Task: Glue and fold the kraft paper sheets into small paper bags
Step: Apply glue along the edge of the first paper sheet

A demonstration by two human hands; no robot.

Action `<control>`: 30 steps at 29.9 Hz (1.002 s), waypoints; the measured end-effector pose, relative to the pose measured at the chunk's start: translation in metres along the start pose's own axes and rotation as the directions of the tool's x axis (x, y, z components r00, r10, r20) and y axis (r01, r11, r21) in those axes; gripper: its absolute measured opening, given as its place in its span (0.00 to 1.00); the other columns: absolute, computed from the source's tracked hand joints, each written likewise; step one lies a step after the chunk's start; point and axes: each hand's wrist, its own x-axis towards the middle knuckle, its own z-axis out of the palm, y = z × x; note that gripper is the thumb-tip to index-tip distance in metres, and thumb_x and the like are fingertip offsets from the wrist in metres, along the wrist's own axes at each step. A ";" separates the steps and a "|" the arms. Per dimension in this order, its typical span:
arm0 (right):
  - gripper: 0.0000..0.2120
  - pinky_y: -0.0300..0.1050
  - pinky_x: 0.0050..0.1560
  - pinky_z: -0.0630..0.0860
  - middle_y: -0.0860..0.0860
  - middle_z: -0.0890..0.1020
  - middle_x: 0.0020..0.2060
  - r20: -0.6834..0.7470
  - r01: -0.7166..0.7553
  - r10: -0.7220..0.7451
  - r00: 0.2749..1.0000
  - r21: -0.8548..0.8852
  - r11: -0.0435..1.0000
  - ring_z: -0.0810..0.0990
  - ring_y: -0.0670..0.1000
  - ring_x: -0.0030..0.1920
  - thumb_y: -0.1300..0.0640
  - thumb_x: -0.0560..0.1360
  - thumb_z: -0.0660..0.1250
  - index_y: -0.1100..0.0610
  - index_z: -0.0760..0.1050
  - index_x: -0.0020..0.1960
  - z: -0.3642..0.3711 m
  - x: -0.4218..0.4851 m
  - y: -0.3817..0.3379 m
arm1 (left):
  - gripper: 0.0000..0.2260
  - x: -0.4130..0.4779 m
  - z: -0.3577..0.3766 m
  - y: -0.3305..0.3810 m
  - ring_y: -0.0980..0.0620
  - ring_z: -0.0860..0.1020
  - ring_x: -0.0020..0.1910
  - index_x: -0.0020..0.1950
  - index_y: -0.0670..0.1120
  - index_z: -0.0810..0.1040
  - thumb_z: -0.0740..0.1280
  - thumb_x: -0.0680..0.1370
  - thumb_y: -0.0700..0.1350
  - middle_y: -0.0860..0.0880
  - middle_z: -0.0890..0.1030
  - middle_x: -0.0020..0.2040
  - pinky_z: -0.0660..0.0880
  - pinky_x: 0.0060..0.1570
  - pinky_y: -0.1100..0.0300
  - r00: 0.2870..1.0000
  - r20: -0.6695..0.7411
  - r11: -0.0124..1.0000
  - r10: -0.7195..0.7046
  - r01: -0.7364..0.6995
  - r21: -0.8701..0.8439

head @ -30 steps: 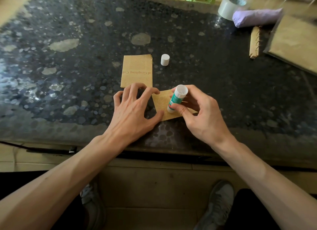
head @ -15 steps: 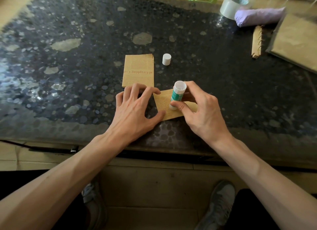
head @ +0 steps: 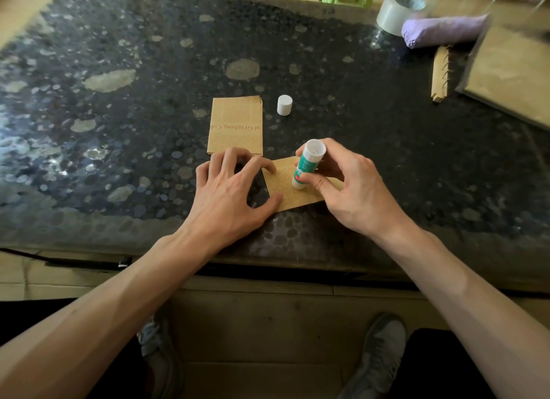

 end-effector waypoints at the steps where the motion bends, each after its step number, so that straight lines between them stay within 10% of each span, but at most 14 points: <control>1: 0.13 0.47 0.64 0.80 0.42 0.83 0.57 0.036 -0.009 0.008 0.999 0.015 1.000 0.81 0.43 0.62 0.57 0.80 0.72 0.49 0.76 0.64 -0.002 0.001 -0.001 | 0.21 0.000 0.000 0.000 0.53 0.60 0.70 0.66 0.63 0.70 0.65 0.75 0.67 0.56 0.65 0.65 0.51 0.67 0.56 1.000 0.002 1.000 -0.002 0.002 -0.001; 30: 0.13 0.45 0.65 0.78 0.40 0.83 0.56 0.187 -0.010 0.003 0.982 0.031 0.999 0.80 0.42 0.62 0.61 0.79 0.72 0.47 0.77 0.60 -0.019 -0.013 -0.003 | 0.22 0.002 -0.004 0.001 0.52 0.59 0.71 0.67 0.64 0.70 0.65 0.75 0.67 0.55 0.64 0.66 0.53 0.72 0.50 0.999 0.043 1.000 -0.018 0.019 -0.012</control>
